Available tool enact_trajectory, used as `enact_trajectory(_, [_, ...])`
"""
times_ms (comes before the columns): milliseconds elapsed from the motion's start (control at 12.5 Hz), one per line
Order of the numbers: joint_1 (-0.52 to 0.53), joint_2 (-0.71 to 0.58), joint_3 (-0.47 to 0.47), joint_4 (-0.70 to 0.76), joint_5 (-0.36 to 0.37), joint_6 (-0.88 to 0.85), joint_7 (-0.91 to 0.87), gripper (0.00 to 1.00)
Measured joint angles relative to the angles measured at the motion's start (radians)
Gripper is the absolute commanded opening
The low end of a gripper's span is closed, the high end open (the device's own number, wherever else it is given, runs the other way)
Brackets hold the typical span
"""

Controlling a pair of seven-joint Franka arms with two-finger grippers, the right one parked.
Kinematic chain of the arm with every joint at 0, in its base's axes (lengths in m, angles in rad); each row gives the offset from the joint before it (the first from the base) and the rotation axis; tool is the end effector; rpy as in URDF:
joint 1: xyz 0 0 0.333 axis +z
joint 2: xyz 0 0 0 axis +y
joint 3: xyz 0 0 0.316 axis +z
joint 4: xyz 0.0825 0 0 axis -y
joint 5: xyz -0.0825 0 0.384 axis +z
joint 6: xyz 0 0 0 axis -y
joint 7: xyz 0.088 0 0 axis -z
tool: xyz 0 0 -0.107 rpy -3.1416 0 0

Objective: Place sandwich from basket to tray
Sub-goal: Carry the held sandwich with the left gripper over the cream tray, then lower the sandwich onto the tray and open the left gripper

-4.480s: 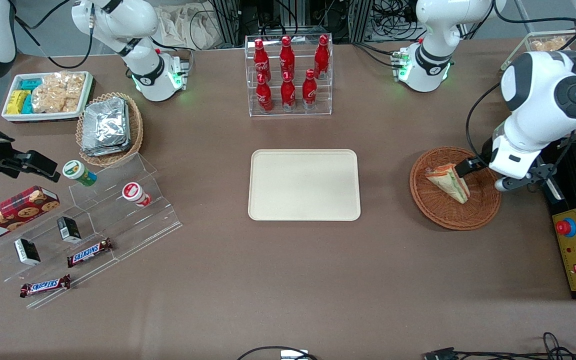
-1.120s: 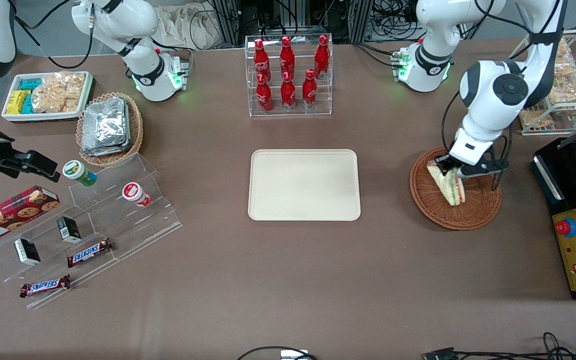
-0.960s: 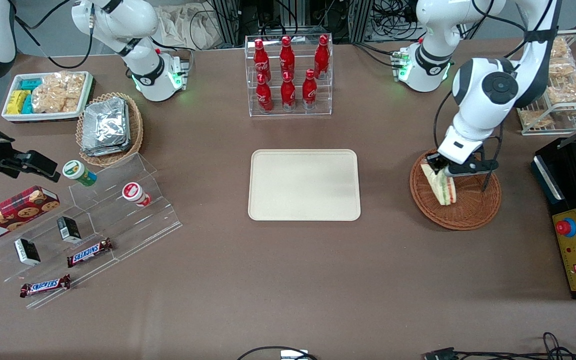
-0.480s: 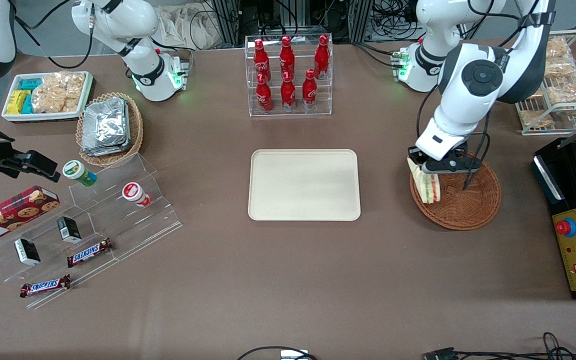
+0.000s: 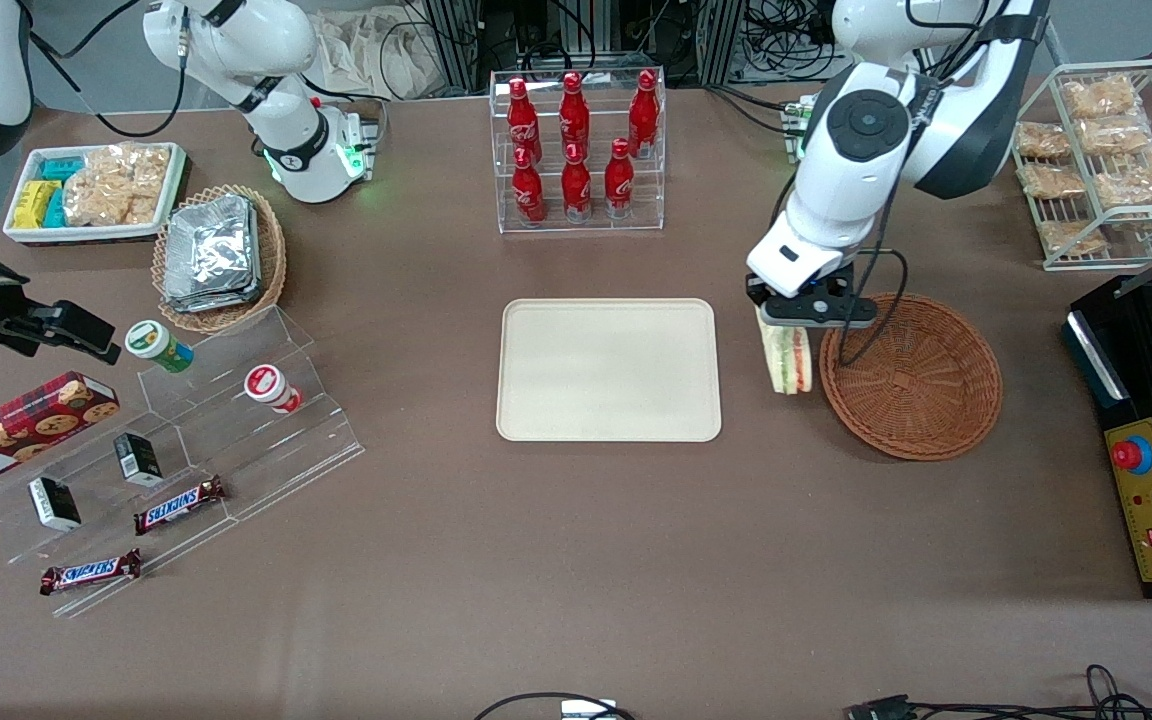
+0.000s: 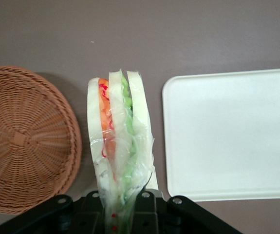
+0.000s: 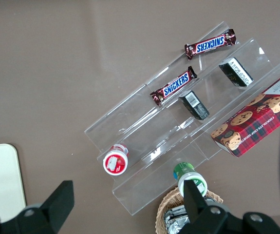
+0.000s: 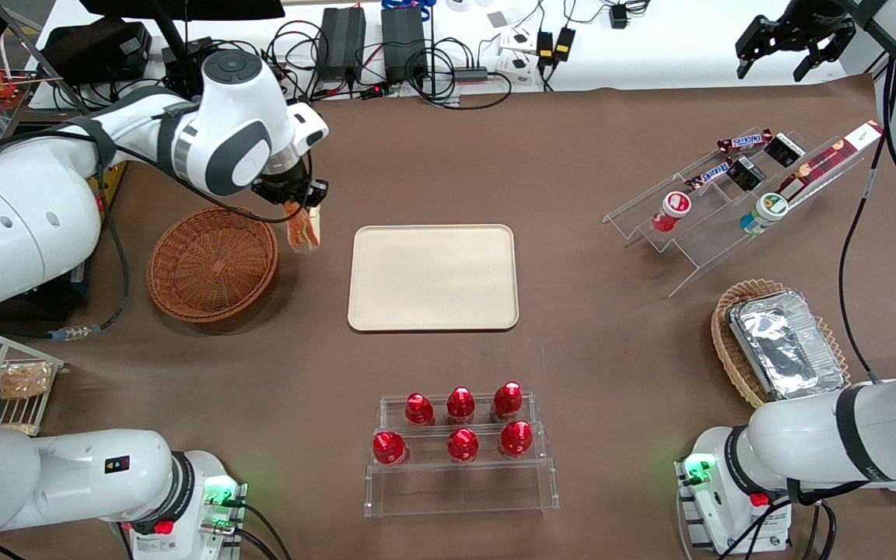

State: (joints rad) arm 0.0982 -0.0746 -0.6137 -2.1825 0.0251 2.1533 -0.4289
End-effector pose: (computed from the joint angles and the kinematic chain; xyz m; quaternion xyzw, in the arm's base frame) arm 0.4557 -0.2604 0.4186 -0.9981 0.0497 -0.0286 0.0214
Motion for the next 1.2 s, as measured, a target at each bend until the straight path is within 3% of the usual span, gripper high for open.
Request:
enact_trajectory(160, [0.000,0.041,-0.046,0.019,0.036,0.000,-0.027,0.00])
enact_trajectory(640, [-0.049,0.313,-0.133,0.124,0.281,0.003,-0.253,0.00])
enact_trajectory(1200, [-0.105,0.508,-0.134,0.153,0.350,0.092,-0.311,0.00])
